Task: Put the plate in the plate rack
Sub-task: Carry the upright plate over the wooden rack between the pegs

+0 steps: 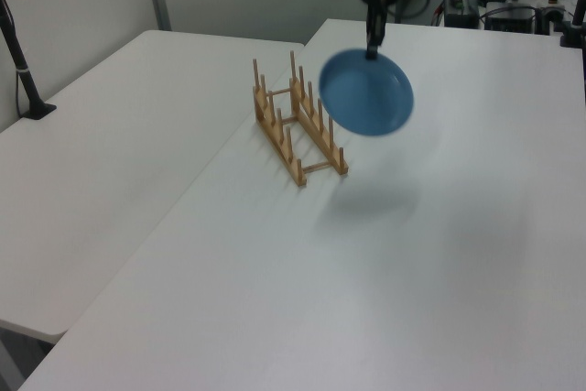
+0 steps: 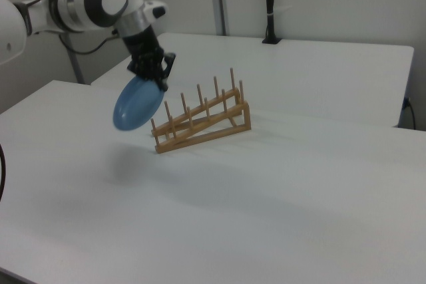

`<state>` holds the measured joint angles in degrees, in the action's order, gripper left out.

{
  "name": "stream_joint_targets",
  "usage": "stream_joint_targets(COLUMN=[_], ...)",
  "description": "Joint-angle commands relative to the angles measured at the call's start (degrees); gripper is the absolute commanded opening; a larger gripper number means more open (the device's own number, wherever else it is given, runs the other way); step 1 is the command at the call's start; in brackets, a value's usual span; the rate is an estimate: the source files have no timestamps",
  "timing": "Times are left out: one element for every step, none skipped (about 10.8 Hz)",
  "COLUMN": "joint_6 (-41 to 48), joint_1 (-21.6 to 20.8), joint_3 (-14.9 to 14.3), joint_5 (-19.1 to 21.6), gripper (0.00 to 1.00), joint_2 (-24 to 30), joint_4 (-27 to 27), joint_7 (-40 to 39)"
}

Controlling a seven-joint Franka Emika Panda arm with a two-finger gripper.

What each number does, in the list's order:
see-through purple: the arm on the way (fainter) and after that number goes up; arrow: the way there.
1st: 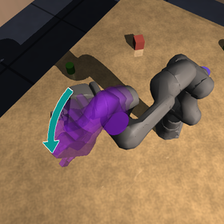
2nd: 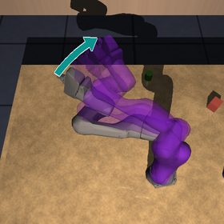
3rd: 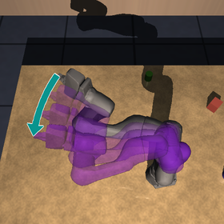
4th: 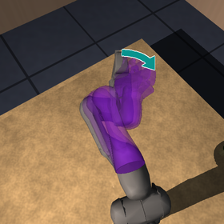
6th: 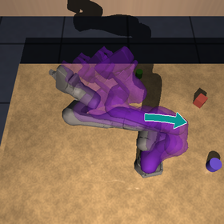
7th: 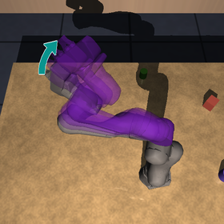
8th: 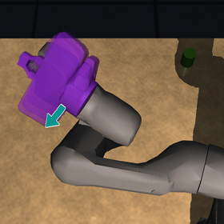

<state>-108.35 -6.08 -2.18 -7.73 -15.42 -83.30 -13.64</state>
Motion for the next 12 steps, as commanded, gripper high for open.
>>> stream_joint_targets(joint_6=[-5.9,-8.3,-11.2,-14.5,-17.8,-20.5,-22.8,-24.2,-25.1,-25.9,-26.6,-26.6], joint_1=[2.4,2.5,2.5,2.5,2.5,2.4,2.4,2.3,2.1,1.9,1.9,1.8], joint_3=[-0.5,-0.5,-0.5,-0.5,-0.7,-1.1,-1.0,-1.0,-1.0,-1.0,-0.8,-0.5], joint_5=[-2.5,-3.5,-5.0,-7.4,-9.2,-10.7,-12.6,-14.3,-16.7,-18.4,-19.9,-22.7], gripper=[0.0,0.0,0.0,0.0,0.0,0.0,0.0,0.0,0.0,0.0,0.0,0.0], joint_2=[-1.2,-1.4,-2.2,-2.9,-3.5,-4.1,-4.4,-5.1,-6.1,-6.7,-7.7,-8.6], joint_4=[3.8,4.5,4.9,4.9,4.9,4.9,4.7,4.6,4.6,4.5,4.4,4.3], joint_7=[6.6,10.4,15.3,19.1,23.4,26.7,28.7,29.5,29.7,30.0,30.9,32.7])
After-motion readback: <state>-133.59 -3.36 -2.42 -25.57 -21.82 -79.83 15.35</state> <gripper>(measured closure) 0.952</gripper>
